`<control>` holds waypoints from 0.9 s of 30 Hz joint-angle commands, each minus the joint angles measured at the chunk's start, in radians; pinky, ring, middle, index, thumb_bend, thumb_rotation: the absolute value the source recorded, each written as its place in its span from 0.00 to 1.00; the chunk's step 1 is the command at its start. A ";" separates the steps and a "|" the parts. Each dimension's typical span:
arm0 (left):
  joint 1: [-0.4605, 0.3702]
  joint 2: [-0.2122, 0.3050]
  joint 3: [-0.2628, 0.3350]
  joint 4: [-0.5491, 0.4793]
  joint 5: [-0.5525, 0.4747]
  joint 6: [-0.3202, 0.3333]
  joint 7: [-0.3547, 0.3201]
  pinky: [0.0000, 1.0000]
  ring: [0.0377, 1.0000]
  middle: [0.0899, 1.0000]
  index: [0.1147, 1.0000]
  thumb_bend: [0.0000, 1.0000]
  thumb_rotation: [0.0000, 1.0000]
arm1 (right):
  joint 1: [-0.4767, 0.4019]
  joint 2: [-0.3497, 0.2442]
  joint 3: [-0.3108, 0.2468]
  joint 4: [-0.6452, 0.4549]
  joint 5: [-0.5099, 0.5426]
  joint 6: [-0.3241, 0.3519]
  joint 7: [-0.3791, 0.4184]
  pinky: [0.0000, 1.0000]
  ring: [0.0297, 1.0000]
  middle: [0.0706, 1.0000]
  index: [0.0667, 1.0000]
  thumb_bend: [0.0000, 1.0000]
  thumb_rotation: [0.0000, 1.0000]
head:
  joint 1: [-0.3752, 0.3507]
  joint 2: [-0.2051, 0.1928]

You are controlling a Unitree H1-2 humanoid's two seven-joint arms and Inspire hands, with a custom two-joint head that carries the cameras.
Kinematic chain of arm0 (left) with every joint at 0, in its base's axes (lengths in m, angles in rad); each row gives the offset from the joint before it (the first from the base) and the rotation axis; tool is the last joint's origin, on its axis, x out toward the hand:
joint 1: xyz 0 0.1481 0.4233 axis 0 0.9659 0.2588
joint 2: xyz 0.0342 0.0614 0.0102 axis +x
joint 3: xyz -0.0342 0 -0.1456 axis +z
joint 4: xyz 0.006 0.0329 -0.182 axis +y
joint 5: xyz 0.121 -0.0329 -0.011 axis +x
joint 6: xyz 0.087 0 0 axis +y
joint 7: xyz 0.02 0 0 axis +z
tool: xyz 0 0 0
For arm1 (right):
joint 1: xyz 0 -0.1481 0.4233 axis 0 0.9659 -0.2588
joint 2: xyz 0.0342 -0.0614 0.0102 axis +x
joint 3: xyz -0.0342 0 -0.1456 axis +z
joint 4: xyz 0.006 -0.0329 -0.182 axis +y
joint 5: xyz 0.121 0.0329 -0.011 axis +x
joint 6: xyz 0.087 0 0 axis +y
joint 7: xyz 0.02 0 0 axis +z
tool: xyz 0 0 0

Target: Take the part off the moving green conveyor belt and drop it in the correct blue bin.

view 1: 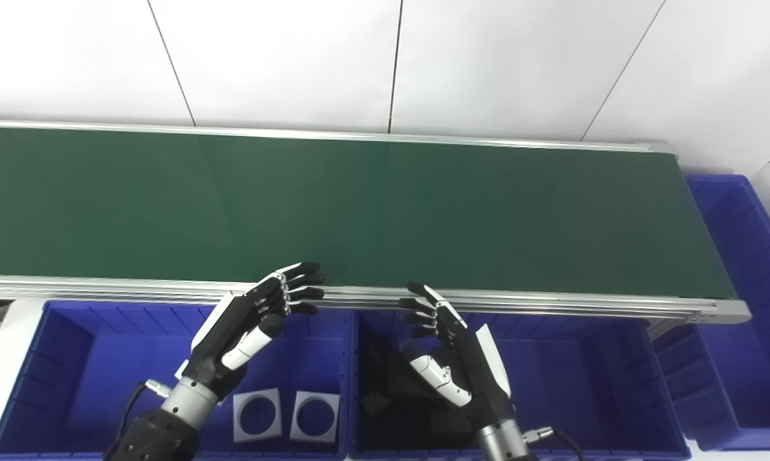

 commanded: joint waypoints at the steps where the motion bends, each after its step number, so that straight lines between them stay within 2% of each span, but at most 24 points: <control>1: 0.005 0.010 0.009 -0.034 0.006 -0.025 0.014 0.69 0.77 0.79 0.79 0.82 0.77 | 0.003 0.001 0.001 -0.042 0.018 -0.017 0.008 0.65 0.73 0.78 0.87 0.58 0.76 | 0.009 0.003; 8: 0.021 0.002 0.015 -0.041 0.048 -0.040 0.047 0.67 0.75 0.78 0.77 0.85 0.78 | 0.009 -0.010 -0.007 -0.069 0.025 0.021 0.026 0.66 0.73 0.79 0.87 0.59 0.77 | 0.034 0.013; 13: 0.033 0.000 0.013 -0.057 0.067 -0.025 0.061 0.67 0.76 0.78 0.77 0.87 0.78 | 0.012 -0.017 -0.009 -0.090 0.028 0.049 0.040 0.66 0.74 0.80 0.87 0.59 0.78 | 0.040 0.014; 27: 0.031 -0.017 0.020 -0.044 0.054 -0.038 0.070 0.65 0.75 0.78 0.76 0.85 0.77 | 0.009 -0.023 -0.010 -0.094 0.029 0.049 0.047 0.64 0.72 0.78 0.86 0.57 0.77 | 0.060 0.017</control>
